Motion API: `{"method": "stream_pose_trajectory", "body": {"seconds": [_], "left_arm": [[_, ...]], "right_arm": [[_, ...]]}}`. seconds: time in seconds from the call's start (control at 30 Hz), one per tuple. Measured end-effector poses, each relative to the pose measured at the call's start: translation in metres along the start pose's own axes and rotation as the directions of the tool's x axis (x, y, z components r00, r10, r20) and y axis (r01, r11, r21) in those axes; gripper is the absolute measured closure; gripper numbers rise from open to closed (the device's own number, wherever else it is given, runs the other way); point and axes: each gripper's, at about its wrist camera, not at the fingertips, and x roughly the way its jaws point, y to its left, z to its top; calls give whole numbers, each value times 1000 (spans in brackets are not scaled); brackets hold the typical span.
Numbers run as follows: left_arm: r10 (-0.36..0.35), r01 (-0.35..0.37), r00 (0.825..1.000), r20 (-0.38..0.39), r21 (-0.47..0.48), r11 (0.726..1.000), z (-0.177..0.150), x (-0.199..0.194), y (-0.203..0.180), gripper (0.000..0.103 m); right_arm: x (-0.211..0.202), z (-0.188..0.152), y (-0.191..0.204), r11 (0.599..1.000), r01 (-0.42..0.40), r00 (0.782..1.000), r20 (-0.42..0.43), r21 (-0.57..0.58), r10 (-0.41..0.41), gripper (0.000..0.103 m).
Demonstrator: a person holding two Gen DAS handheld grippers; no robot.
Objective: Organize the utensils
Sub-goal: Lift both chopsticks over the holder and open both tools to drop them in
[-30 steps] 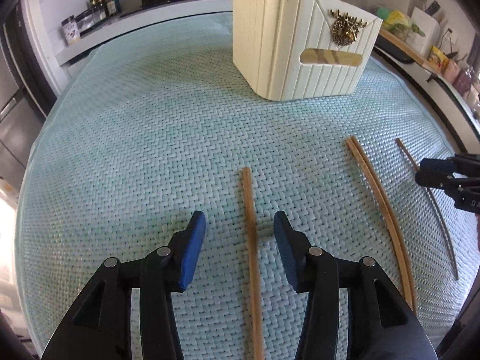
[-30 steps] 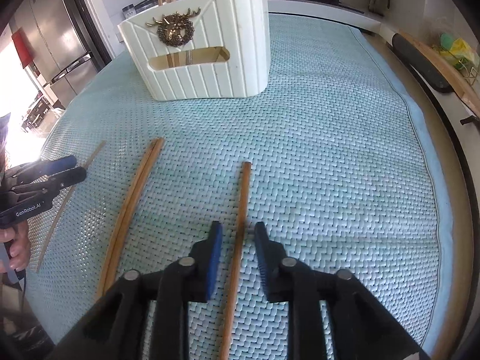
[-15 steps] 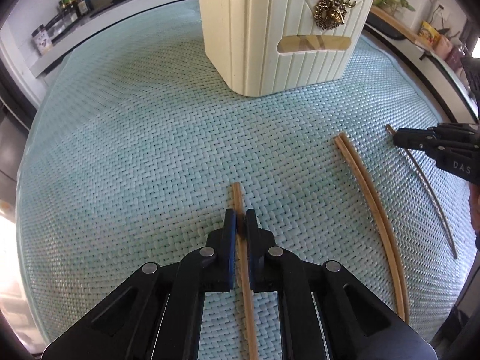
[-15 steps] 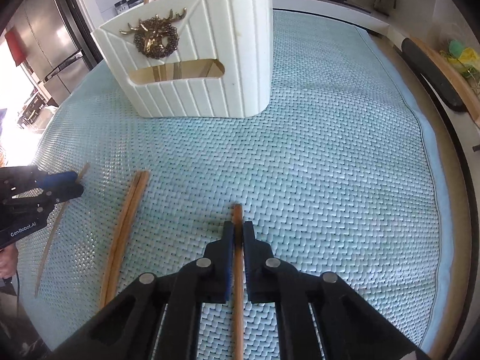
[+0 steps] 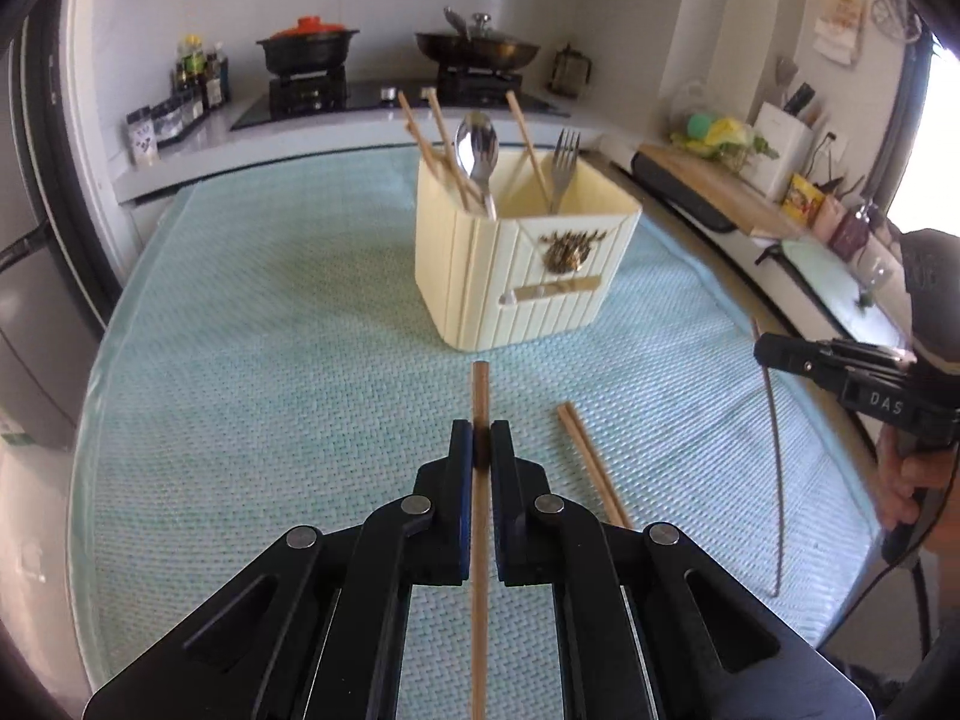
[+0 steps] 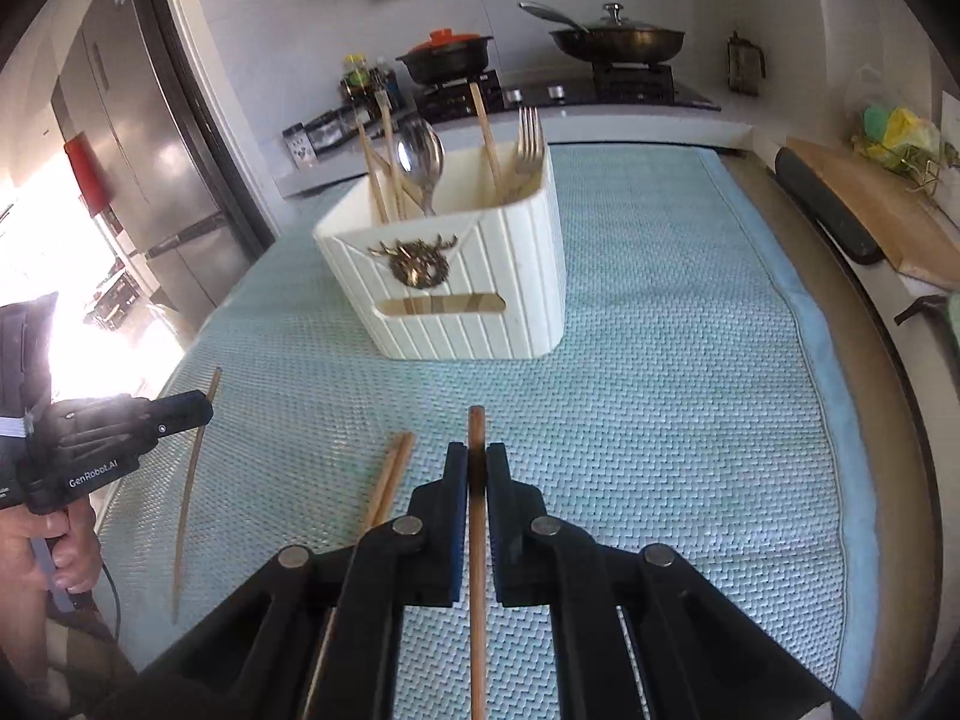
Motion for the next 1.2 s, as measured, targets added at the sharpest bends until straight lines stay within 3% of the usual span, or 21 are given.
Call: {"method": "stream_pose_trajectory", "body": {"seconds": [0.27,0.6,0.9,1.2], "left_arm": [[-51,56,984,169,-25,998,-6,-69,-7,100],[-82,95,965,247,-42,995,4,-93,-14,100],[-117,126,950,288,-14,992,36,-107,-21,100],[-123,127,939,323,9,992,94,-110,-19,100]], "right_arm": [[-76,-8,29,998,-3,987,158,-69,14,97],[-121,-5,59,994,28,946,324,-110,9,97],[-130,18,68,990,35,924,382,-139,21,97],[-129,66,77,978,53,906,421,-199,36,97]]}}
